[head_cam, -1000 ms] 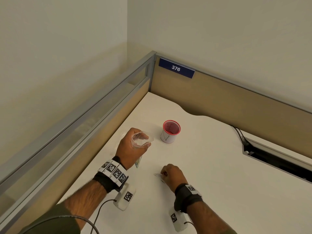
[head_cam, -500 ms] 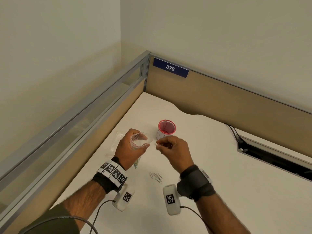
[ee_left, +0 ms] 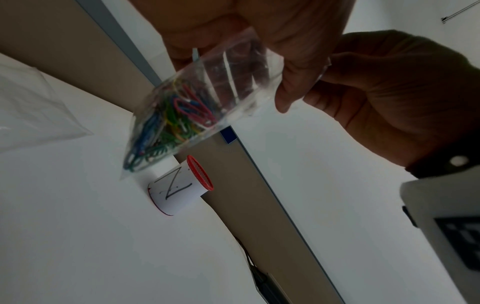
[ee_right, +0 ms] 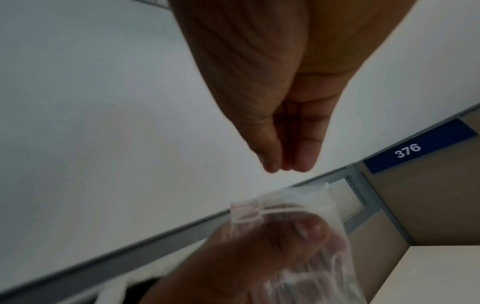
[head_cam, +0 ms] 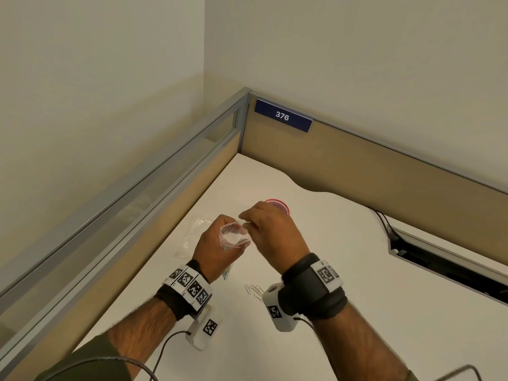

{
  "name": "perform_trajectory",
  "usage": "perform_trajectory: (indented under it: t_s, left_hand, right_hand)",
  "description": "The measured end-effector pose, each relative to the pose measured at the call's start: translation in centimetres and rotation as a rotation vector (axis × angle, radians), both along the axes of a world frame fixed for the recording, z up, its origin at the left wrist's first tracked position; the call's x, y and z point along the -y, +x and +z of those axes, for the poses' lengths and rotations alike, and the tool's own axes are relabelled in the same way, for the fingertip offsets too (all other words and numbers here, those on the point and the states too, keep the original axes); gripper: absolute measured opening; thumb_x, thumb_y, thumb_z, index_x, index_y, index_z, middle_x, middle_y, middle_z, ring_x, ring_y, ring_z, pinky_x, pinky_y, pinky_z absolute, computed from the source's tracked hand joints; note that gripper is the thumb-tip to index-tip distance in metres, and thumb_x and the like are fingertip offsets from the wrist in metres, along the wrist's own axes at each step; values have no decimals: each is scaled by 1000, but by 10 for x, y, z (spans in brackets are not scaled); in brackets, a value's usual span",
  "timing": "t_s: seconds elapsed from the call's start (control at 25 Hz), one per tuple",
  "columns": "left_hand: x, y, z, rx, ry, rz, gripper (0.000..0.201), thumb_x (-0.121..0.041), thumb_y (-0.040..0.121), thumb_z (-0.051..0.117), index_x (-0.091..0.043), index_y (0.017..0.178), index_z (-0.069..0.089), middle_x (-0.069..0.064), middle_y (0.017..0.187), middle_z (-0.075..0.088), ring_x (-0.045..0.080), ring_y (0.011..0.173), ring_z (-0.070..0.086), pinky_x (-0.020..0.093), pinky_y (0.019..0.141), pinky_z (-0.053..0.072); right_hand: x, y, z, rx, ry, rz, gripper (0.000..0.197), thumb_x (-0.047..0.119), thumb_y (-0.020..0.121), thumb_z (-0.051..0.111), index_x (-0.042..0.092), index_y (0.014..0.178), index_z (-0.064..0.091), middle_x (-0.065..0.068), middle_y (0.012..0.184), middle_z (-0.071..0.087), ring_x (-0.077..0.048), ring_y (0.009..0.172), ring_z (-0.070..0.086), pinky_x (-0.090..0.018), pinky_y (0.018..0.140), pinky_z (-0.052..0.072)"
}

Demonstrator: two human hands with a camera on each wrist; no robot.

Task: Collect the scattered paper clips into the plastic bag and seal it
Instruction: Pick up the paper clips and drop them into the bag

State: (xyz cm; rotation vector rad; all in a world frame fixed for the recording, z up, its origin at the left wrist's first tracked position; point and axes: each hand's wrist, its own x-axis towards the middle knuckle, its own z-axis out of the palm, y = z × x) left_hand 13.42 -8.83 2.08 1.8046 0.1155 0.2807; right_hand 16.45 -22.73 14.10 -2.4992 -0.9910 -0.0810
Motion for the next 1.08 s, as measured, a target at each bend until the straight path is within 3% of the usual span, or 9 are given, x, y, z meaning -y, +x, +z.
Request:
perform_trajectory:
  t_s: [0.16,0.28,0.4,0.52,0.72,0.84,0.96,1.08]
  left_hand:
    - [-3,-6,6,24,-39,4,33,-22,77,80,-25,102,58,-5,103,71,11,107,65,34,97,53]
    - [-7,-6,5,8,-50,4,34,-17,78,81,-25,103,59,-7,104,71,10,109,65,41,98,55]
    - [-10,-7,9,10,-56,9,34,-16,79,81,-23,104,59,-7,104,71,10,110,65,42,99,54]
    - [-15,-6,12,5,-47,26,33,-18,79,81,-23,104,59,-7,105,71,10,111,65,39,99,54]
    - [-22,-7,9,-10,-41,36,36,-31,74,78,-24,104,59,-9,105,71,11,110,65,40,98,54]
    - [-24,-5,9,-6,-36,41,35,-31,75,78,-26,103,58,-9,105,71,10,110,65,40,98,54]
    - [-26,-4,7,-12,-37,53,36,-32,75,78,-24,105,58,-9,106,71,9,111,65,40,98,55]
    - [-25,-4,4,-11,-32,46,36,-31,75,78,-24,105,58,-9,106,71,9,110,65,37,98,54]
  right_hand:
    - [32,14,-25,-4,197,-186,16,9,87,62,13,99,73,0,97,71,-13,87,62,-23,82,49]
    - [56,23,-88,-251,-45,-335,15,15,86,64,14,99,72,-4,101,70,-21,94,64,-29,84,49]
    - [70,8,-153,-503,-283,-395,23,28,82,70,15,101,68,-4,106,64,-23,101,60,-28,83,44]
    - [67,-12,-193,-569,-416,-364,29,30,82,69,13,105,63,-6,112,57,-25,104,56,-29,84,44]
    - [48,-12,-209,-448,-427,-367,18,17,94,47,7,101,60,-12,111,58,-28,98,58,-31,79,44]
    - [43,-4,-207,-463,-378,-382,19,18,93,48,7,101,61,-11,111,59,-28,99,58,-31,82,45]
    - [40,-7,-204,-462,-310,-396,30,35,92,55,8,105,61,-9,111,55,-28,102,55,-33,84,46]
    - [34,-15,-207,-438,-374,-349,34,36,90,59,7,106,61,-9,114,51,-29,107,50,-35,85,44]
